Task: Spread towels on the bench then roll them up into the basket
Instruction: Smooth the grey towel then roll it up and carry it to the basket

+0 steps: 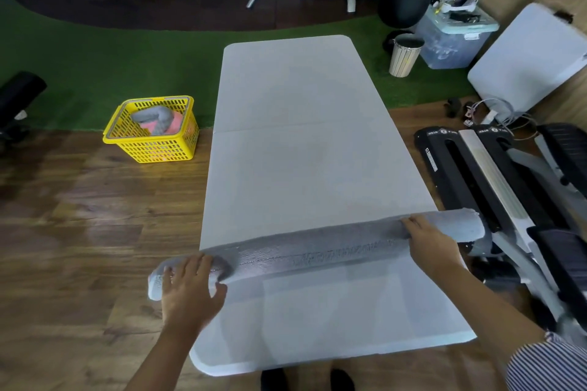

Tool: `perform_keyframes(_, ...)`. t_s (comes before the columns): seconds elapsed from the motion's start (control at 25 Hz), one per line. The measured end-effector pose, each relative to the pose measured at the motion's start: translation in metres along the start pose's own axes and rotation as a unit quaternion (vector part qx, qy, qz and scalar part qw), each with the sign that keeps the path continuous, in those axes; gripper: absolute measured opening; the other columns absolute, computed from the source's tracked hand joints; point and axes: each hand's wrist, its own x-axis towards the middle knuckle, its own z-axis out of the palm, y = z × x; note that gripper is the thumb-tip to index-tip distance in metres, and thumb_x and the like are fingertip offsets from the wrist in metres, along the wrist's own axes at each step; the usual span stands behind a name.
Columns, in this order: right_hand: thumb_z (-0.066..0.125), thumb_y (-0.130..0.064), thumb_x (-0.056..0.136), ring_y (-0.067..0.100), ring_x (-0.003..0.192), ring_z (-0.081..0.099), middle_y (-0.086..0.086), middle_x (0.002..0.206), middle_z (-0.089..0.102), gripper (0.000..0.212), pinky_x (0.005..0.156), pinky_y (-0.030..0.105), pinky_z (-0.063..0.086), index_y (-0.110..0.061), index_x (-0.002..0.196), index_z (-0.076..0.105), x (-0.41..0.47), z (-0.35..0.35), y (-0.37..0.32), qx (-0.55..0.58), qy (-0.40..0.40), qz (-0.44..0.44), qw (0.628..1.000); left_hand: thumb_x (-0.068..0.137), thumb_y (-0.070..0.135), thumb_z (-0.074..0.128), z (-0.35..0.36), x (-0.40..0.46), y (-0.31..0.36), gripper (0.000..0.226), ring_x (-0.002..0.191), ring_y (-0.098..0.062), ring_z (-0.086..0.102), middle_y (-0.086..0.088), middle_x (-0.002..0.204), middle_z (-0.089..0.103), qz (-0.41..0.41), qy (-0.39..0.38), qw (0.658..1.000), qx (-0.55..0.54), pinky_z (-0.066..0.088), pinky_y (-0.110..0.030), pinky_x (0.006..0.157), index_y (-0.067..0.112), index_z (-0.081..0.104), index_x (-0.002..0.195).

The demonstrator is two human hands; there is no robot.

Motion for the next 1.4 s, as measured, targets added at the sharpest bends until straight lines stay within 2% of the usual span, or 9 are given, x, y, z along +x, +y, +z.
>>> perform_keyframes(0.16, 0.041, -0.003, 0.093, 0.035, 0.1, 0.056, 0.009, 0.135, 0.039, 0.037, 0.075, 0.037, 0.049, -0.006, 0.129, 0.044, 0.01, 0.008, -0.015, 0.041, -0.023, 0.055, 0.997, 0.07, 0.039, 0.044, -0.005, 0.016, -0.011, 0.052, 0.101, -0.028, 0.064, -0.003, 0.113, 0.065, 0.037, -0.035, 0.999, -0.007, 0.043, -0.064, 0.091, 0.014, 0.063, 0.112)
perform_keyframes(0.28, 0.051, -0.015, 0.093, 0.035, 0.101, 0.047, 0.021, 0.121, 0.042, 0.036, 0.067, 0.026, 0.041, 0.002, 0.123, 0.042, 0.01, 0.003, -0.036, 0.126, 0.024, 0.163, 0.978, 0.073, 0.028, 0.045, -0.012, 0.027, -0.008, 0.046, 0.102, -0.026, 0.064, -0.001, 0.113, 0.065, 0.066, -0.021, 0.997, -0.037, 0.046, -0.059, 0.092, 0.018, 0.06, 0.116)
perform_keyframes(0.44, 0.065, -0.045, 0.081, 0.043, 0.101, 0.057, 0.032, 0.121, 0.047, 0.083, 0.079, 0.045, 0.053, 0.011, 0.13, 0.029, 0.021, 0.014, -0.037, 0.305, 0.037, 0.399, 0.864, 0.055, 0.018, 0.073, -0.003, 0.033, -0.016, 0.071, 0.113, -0.025, 0.059, -0.001, 0.12, 0.061, 0.099, -0.072, 0.991, -0.045, 0.043, -0.062, 0.094, 0.02, 0.054, 0.123)
perform_keyframes(0.56, 0.064, -0.05, 0.079, 0.036, 0.079, 0.067, 0.023, 0.102, 0.062, 0.074, 0.07, 0.044, 0.058, 0.008, 0.122, 0.046, 0.036, 0.021, -0.034, 0.369, -0.012, 0.438, 0.82, 0.039, -0.008, 0.072, 0.005, 0.046, -0.036, 0.101, 0.109, -0.029, 0.059, -0.003, 0.118, 0.057, 0.131, -0.109, 0.984, -0.048, 0.048, -0.056, 0.093, 0.025, 0.046, 0.131)
perform_keyframes(0.68, 0.056, -0.034, 0.086, 0.04, 0.091, 0.063, 0.025, 0.11, 0.059, 0.06, 0.069, 0.041, 0.055, 0.009, 0.126, 0.044, 0.061, 0.01, -0.047, 0.345, -0.042, 0.4, 0.848, 0.036, -0.014, 0.073, 0.006, 0.065, -0.039, 0.106, 0.089, -0.02, 0.065, 0.004, 0.101, 0.064, 0.154, -0.09, 0.982, -0.068, 0.057, -0.041, 0.079, 0.03, 0.045, 0.128)
perform_keyframes(0.8, 0.054, -0.023, 0.091, 0.041, 0.095, 0.059, 0.03, 0.112, 0.057, 0.06, 0.064, 0.038, 0.047, 0.008, 0.136, 0.031, 0.095, -0.011, -0.07, 0.287, -0.055, 0.315, 0.903, 0.045, -0.012, 0.076, 0.005, 0.09, -0.038, 0.096, 0.09, -0.011, 0.058, 0.01, 0.098, 0.065, 0.206, -0.08, 0.969, -0.11, 0.043, -0.027, 0.091, 0.029, 0.049, 0.127)
perform_keyframes(0.92, 0.057, -0.018, 0.089, 0.041, 0.118, 0.048, 0.025, 0.136, 0.045, 0.069, 0.089, 0.042, 0.044, -0.005, 0.146, 0.02, 0.126, -0.022, -0.103, 0.299, -0.092, 0.163, 0.936, 0.051, -0.014, 0.074, 0.004, 0.12, -0.03, 0.085, 0.096, -0.018, 0.062, 0.003, 0.105, 0.067, 0.254, -0.089, 0.955, -0.123, 0.038, -0.027, 0.094, 0.022, 0.052, 0.125)
perform_keyframes(1.2, 0.06, -0.02, 0.084, 0.017, 0.134, 0.036, -0.002, 0.148, 0.037, 0.068, 0.104, 0.021, 0.027, -0.029, 0.145, 0.031, 0.128, -0.012, -0.213, 0.252, -0.285, -0.203, 0.902, 0.049, 0.002, 0.08, -0.003, 0.163, 0.014, 0.081, 0.109, -0.023, 0.056, -0.003, 0.129, 0.044, 0.252, -0.069, 0.952, -0.161, 0.055, -0.035, 0.08, 0.013, 0.045, 0.121)
perform_keyframes(1.4, 0.054, -0.009, 0.082, 0.01, 0.128, 0.041, -0.009, 0.145, 0.04, 0.068, 0.101, 0.015, 0.029, -0.033, 0.143, 0.033, 0.123, -0.006, -0.216, 0.252, -0.28, -0.245, 0.893, 0.032, 0.048, 0.083, -0.01, 0.183, 0.012, 0.122, 0.143, -0.019, 0.025, -0.006, 0.152, 0.033, 0.277, -0.116, 0.953, 0.047, 0.02, -0.059, 0.113, 0.012, 0.036, 0.138)
